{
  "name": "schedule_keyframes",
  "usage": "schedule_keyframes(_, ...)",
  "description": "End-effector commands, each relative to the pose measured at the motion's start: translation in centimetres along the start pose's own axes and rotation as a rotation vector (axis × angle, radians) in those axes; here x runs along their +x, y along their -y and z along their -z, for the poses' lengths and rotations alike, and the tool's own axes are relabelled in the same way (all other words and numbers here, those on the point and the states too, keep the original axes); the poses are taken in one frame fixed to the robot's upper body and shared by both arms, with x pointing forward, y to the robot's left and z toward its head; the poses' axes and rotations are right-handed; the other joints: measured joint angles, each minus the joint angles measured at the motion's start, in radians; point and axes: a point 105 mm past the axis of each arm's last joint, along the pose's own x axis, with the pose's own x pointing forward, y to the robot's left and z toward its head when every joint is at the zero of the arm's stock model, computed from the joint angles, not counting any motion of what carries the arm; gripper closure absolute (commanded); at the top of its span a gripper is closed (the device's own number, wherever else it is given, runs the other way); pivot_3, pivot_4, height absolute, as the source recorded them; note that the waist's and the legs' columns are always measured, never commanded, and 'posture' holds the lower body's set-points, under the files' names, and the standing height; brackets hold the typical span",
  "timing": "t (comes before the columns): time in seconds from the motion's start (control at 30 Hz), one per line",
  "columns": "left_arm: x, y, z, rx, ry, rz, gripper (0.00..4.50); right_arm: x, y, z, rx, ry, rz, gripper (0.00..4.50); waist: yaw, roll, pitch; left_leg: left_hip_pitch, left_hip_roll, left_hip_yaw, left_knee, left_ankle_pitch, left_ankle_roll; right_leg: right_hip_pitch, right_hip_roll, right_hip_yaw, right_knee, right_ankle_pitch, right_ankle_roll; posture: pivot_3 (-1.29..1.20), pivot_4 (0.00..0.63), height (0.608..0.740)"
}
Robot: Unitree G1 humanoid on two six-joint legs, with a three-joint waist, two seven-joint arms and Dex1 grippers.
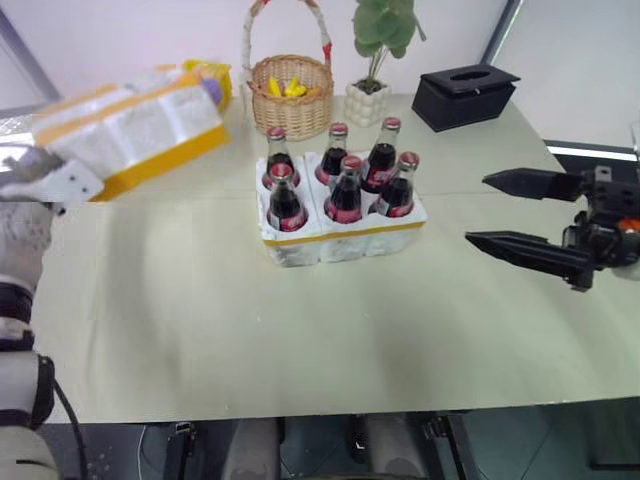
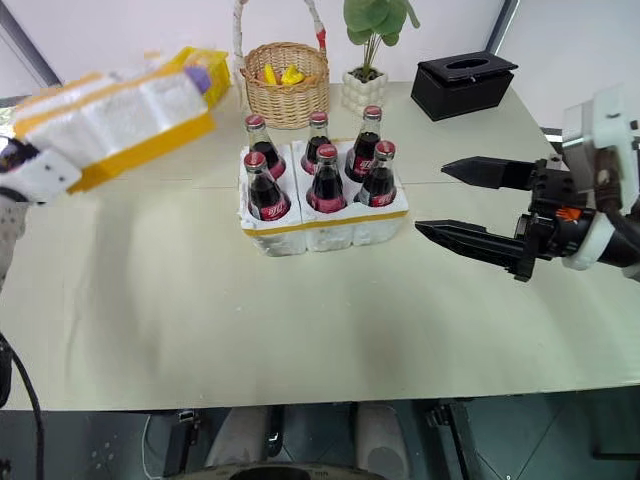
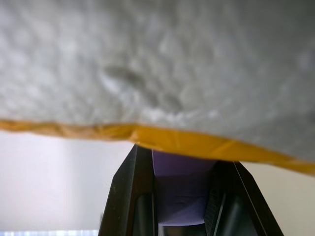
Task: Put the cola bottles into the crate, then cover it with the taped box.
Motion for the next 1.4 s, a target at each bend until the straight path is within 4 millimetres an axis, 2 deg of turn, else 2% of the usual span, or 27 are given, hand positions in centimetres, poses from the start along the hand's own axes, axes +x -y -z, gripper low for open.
schedule_keyframes(0.03,0.7,-5.2,-5.4,0.013,0.174,-0.082,3.99,-0.7,0.3,-0.7,-0.045,0.021,0.031,0.0,0.001,0.0,0.0,0.0,0.0,0.0,0.0,0.0,0.0,0.0,0.0,0.0,0.0,0.0,0.0,0.0,0.15,0.74)
schedule_keyframes(0.17,0.1,-7.2,-11.4,0.055,0.367,-0.059,3.99,-0.7,0.4,-0.1,-0.034,0.025,0.043,0.0,0.0,0.0,0.0,0.0,0.0,0.0,0.0,0.0,0.0,0.0,0.0,0.0,-0.001,0.0,0.0,0.0,0.15,0.74)
schedule_keyframes(0.27,-1.0,-7.6,-14.3,0.086,0.47,-0.037,3.99,-0.7,0.5,0.4,-0.028,0.026,0.052,0.0,-0.007,0.0,0.0,0.0,0.0,0.0,0.0,0.0,0.0,0.001,0.0,0.001,-0.001,0.0,0.001,0.0,0.15,0.74)
schedule_keyframes(0.33,-2.0,-7.1,-16.1,0.115,0.543,0.012,3.99,-0.8,0.5,0.7,-0.021,0.028,0.058,0.0,-0.009,0.0,0.0,0.0,0.0,0.0,0.0,0.0,0.0,0.0,0.001,0.001,0.0,0.0,0.001,0.0,0.15,0.74)
schedule_keyframes(0.47,-3.9,-6.4,-18.4,0.169,0.629,0.066,3.99,-1.1,0.9,1.1,-0.007,0.03,0.077,0.0,-0.011,0.0,0.0,0.001,0.0,0.0,0.0,0.0,0.0,0.0,0.002,0.001,0.001,0.0,0.001,0.0,0.15,0.74)
schedule_keyframes(0.63,-5.0,-6.6,-19.6,0.176,0.634,0.065,3.99,-1.1,1.0,1.4,0.004,0.034,0.083,0.0,-0.009,0.0,0.0,0.001,0.0,0.0,0.002,0.0,0.0,0.001,0.002,0.002,0.001,0.0,0.001,0.0,0.15,0.74)
schedule_keyframes(0.8,-6.9,-5.2,-21.4,0.197,0.673,0.093,3.99,-0.9,1.1,1.4,0.011,0.043,0.083,0.0,-0.007,0.0,0.0,0.001,0.0,0.0,0.002,0.0,0.0,0.002,0.002,0.002,0.0,0.0,0.002,0.0,0.15,0.74)
schedule_keyframes(0.9,-7.1,-4.7,-22.4,0.169,0.682,0.097,3.99,-0.8,1.2,1.6,0.016,0.046,0.083,0.0,0.005,0.0,0.0,0.001,-0.001,-0.002,0.004,0.0,0.0,0.004,0.002,0.002,0.0,0.0,0.002,0.0,0.15,0.74)
schedule_keyframes(1.0,-6.5,-5.1,-22.1,0.169,0.652,0.086,3.99,-0.8,1.4,1.7,0.02,0.051,0.093,0.0,0.005,0.0,0.0,0.001,-0.001,-0.003,0.005,0.0,0.0,0.007,0.002,0.002,-0.002,0.0,0.003,0.0,0.15,0.74)
schedule_keyframes(1.23,-5.3,-7.2,-20.1,0.184,0.565,0.03,3.99,-0.8,1.4,1.8,0.022,0.064,0.099,0.0,-0.002,0.0,0.0,0.001,-0.001,-0.004,0.004,0.0,0.0,0.01,0.002,0.002,-0.009,0.003,0.006,0.0,0.15,0.74)
schedule_keyframes(1.4,-5.2,-8.0,-21.0,0.106,0.582,0.012,3.99,-0.6,1.4,1.8,0.019,0.069,0.1,0.0,-0.001,0.0,0.0,0.001,-0.001,-0.004,0.004,0.0,0.0,0.01,0.002,0.001,-0.009,0.003,0.006,0.0,0.15,0.74)
